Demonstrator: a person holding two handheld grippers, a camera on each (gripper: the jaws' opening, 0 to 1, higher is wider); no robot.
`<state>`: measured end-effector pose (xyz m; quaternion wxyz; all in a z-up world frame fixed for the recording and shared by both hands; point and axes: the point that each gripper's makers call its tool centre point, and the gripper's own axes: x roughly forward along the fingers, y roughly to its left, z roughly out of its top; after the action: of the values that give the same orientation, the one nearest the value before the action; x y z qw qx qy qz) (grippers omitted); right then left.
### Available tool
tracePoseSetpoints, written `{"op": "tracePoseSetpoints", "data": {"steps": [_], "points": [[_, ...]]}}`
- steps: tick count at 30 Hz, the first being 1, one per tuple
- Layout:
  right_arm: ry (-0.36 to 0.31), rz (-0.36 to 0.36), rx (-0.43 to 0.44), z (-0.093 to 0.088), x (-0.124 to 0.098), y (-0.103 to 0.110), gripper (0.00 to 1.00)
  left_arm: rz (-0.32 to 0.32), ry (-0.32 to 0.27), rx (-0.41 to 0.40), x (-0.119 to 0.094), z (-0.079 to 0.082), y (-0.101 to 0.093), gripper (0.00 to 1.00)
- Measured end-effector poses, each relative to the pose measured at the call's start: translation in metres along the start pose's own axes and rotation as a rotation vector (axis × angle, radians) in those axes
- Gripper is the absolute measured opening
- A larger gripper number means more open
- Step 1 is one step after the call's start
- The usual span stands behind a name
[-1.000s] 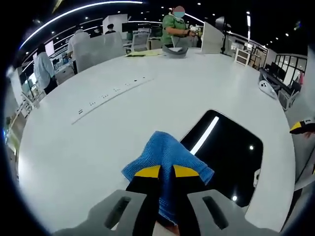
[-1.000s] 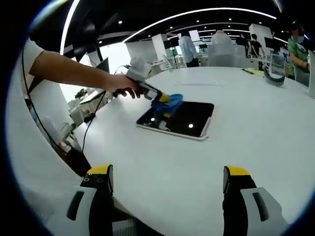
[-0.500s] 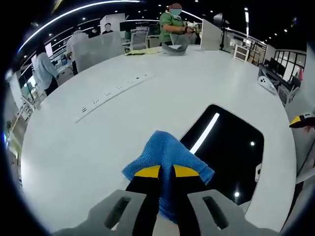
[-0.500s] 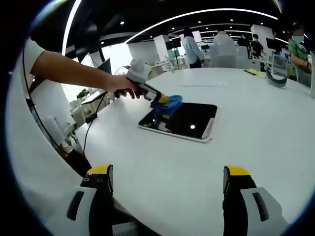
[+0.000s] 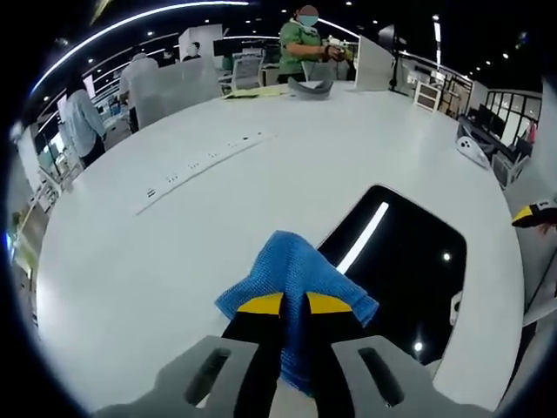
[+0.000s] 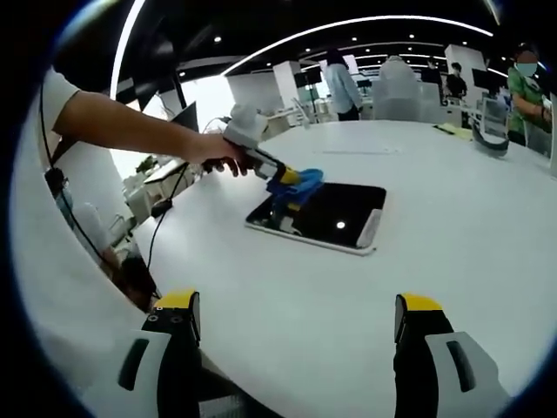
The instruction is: Wipe the mirror surface with the cleaning cloth until all visible marks leave the cleaned area.
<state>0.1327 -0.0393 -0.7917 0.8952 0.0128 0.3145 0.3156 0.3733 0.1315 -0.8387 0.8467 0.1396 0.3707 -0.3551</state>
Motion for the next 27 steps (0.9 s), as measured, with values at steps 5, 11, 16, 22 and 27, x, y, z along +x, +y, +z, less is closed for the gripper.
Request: {"op": "tracePoseSetpoints", "data": {"steps": [5,11,16,22,27], "points": [[-0.006,-0.001,-0.009,0.005,0.000,-0.001,0.92,0.003,0.000,-0.019,-0.006,-0.001,-0.006,0.07],[0.001,0.006,-0.011,0.002,0.001,0.004,0.92,0.014,-0.003,-0.025,-0.011,-0.003,-0.011,0.07],[0.007,0.017,-0.011,-0.002,0.003,0.009,0.92,0.019,-0.007,-0.032,-0.013,-0.006,-0.012,0.07],[0.001,0.022,-0.009,-0.002,0.002,0.010,0.92,0.020,-0.011,-0.035,-0.017,-0.011,-0.015,0.07],[-0.007,0.021,-0.009,0.000,0.001,0.010,0.92,0.029,-0.006,-0.033,-0.019,-0.014,-0.017,0.07]]}}
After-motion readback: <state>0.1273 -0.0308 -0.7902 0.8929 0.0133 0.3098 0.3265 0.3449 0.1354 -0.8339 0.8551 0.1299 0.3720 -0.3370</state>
